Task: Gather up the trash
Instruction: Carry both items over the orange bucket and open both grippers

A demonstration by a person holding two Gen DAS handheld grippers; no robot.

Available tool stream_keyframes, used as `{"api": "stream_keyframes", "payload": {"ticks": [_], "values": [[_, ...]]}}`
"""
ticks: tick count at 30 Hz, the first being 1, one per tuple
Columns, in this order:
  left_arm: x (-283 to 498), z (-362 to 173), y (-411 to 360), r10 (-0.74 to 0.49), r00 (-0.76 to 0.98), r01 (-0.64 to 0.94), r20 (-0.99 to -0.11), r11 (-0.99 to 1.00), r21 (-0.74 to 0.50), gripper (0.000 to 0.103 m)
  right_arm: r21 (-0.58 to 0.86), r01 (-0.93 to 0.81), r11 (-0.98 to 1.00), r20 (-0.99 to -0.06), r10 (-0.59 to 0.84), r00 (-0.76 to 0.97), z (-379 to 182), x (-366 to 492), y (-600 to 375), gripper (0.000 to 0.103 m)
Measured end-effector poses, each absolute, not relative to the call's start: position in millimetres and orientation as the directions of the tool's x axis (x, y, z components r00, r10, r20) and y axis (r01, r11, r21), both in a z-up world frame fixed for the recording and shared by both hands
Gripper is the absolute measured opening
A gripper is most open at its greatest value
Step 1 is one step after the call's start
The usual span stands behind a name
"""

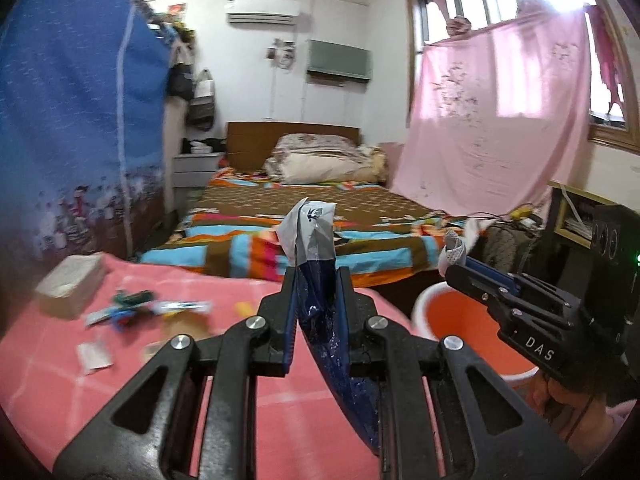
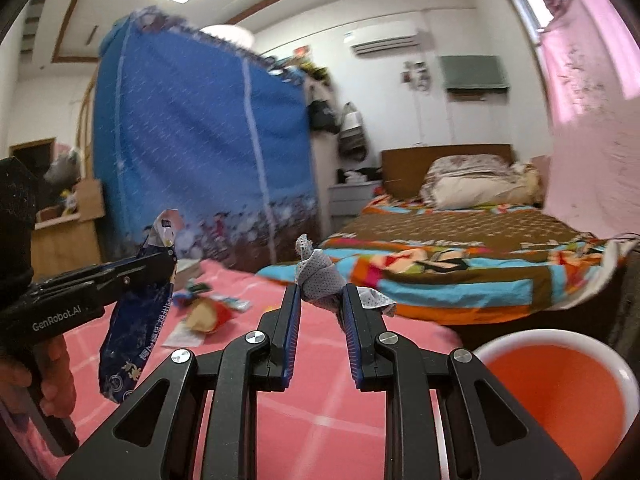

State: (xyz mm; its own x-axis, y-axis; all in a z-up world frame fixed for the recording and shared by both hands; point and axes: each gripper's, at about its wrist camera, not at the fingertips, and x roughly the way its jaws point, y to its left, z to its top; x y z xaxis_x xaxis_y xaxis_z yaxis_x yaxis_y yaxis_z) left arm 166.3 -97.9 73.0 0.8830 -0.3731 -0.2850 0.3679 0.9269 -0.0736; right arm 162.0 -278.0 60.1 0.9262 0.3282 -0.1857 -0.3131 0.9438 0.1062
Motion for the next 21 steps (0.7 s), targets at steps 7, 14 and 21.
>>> {"api": "stream_keyframes", "payload": {"ticks": [7, 14, 21], "values": [[178.1, 70.2, -170.2, -0.485, 0.808, 0.485, -0.334, 0.870, -0.089, 0.021, 0.152, -0.176, 0.973, -0.188, 0.203, 0.961, 54.4, 146.9, -337.5, 0.019], [196.2, 59.7, -224.1, -0.542, 0.716, 0.541, -0.440, 0.829, -0.141, 0.021, 0.208, -0.045, 0.977, -0.251, 0.098, 0.963, 42.2, 144.3, -386.5, 0.020], [212.9, 45.6, -256.6, -0.553, 0.620, 0.539, -0.556, 0.816, -0.211, 0.022, 0.254, 0.043, 0.966, -0.331, 0.045, 0.943, 28.0, 143.9, -416.9, 0.020]]}}
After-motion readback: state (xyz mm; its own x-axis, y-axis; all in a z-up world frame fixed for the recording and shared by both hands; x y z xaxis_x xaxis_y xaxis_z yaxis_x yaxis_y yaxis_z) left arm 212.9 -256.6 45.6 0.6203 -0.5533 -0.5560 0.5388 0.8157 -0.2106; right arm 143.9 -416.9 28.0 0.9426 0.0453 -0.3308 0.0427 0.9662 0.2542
